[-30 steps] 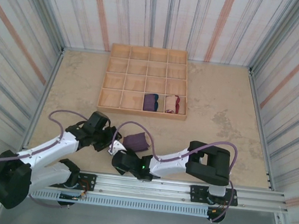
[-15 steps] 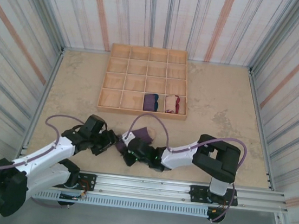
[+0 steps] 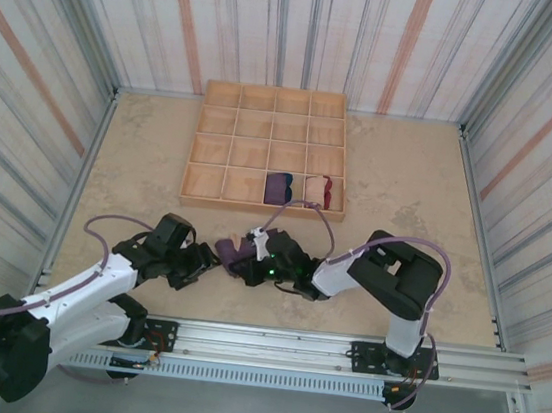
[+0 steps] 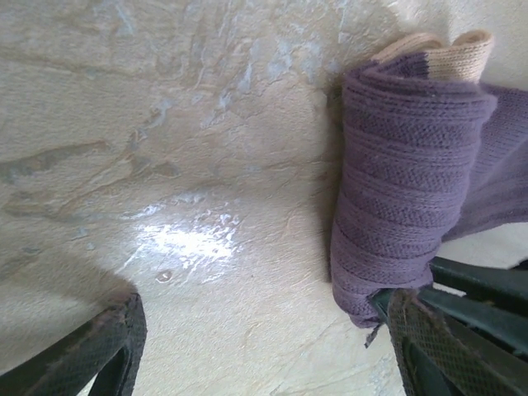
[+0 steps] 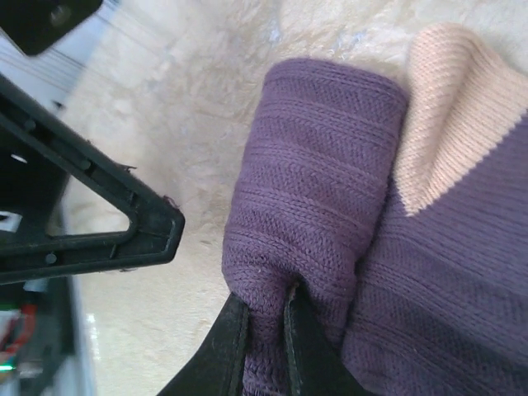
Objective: Roll the socks
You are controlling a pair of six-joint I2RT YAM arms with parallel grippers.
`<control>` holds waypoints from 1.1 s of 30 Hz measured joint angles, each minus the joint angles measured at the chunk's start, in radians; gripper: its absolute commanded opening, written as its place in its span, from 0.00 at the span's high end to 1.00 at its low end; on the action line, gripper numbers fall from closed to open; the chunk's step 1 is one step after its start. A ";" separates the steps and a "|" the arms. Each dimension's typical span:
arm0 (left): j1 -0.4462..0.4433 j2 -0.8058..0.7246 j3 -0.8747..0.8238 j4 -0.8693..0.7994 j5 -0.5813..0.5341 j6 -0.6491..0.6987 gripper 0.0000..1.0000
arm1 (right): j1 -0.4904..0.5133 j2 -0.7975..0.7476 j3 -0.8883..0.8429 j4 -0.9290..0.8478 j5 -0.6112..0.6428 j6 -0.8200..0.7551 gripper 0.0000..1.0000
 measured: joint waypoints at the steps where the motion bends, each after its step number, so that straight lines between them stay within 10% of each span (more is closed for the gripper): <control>1: 0.000 0.000 0.000 0.006 0.000 -0.001 0.27 | -0.023 0.021 -0.017 0.061 -0.047 0.044 1.00; 19: -0.094 0.114 0.021 0.170 -0.044 0.001 0.37 | -0.147 0.134 -0.158 0.444 -0.215 0.646 1.00; 33: -0.145 0.322 0.124 0.321 -0.102 0.000 0.38 | -0.159 0.127 -0.184 0.460 -0.200 0.743 0.97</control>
